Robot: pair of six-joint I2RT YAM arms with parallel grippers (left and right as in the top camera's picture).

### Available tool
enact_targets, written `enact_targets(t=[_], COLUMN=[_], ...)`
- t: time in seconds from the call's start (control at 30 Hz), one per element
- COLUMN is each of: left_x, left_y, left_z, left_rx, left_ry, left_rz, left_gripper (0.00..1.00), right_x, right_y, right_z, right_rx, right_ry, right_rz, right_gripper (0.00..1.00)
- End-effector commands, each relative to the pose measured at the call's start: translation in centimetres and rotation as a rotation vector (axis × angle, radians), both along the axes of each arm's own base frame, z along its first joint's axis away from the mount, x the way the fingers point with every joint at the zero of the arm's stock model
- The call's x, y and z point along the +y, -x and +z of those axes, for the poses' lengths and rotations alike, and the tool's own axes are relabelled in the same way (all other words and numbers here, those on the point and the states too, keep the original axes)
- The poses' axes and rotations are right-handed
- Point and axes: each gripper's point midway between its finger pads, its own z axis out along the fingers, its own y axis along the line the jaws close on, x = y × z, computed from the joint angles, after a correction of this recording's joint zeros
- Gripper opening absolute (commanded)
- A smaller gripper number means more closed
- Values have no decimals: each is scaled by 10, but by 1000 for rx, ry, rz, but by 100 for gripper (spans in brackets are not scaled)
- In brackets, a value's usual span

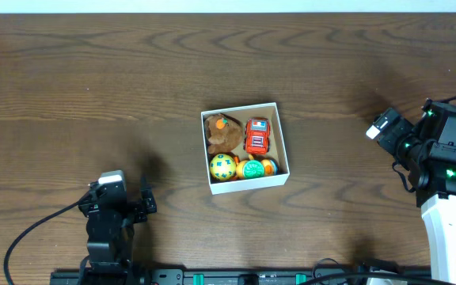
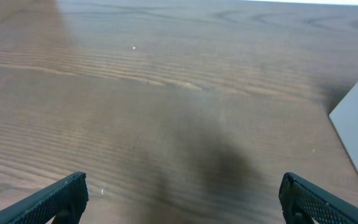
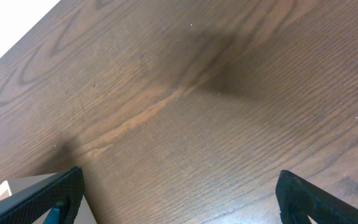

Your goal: Pack container

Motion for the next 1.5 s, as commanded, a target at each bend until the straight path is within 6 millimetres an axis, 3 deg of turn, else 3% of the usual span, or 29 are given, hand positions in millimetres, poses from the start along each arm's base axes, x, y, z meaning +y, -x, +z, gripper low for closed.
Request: enact_targets(t=[0.0, 0.13, 1.37, 1.47], left_x=[1, 1, 1, 1], left_y=[-1, -1, -2, -2], left_z=[-1, -16, -13, -14], left_rx=[-26, -16, -31, -29], left_ry=[11, 11, 12, 11], left_rz=[11, 11, 11, 11], left_gripper=[98, 98, 98, 98], right_x=[-2, -2, -2, -1], right_y=[-2, -2, -2, 7], right_z=[10, 10, 9, 12], right_rx=[-25, -25, -25, -25], right_ry=[-4, -4, -4, 6], right_rz=[-12, -12, -12, -11], right_gripper=[99, 99, 99, 99])
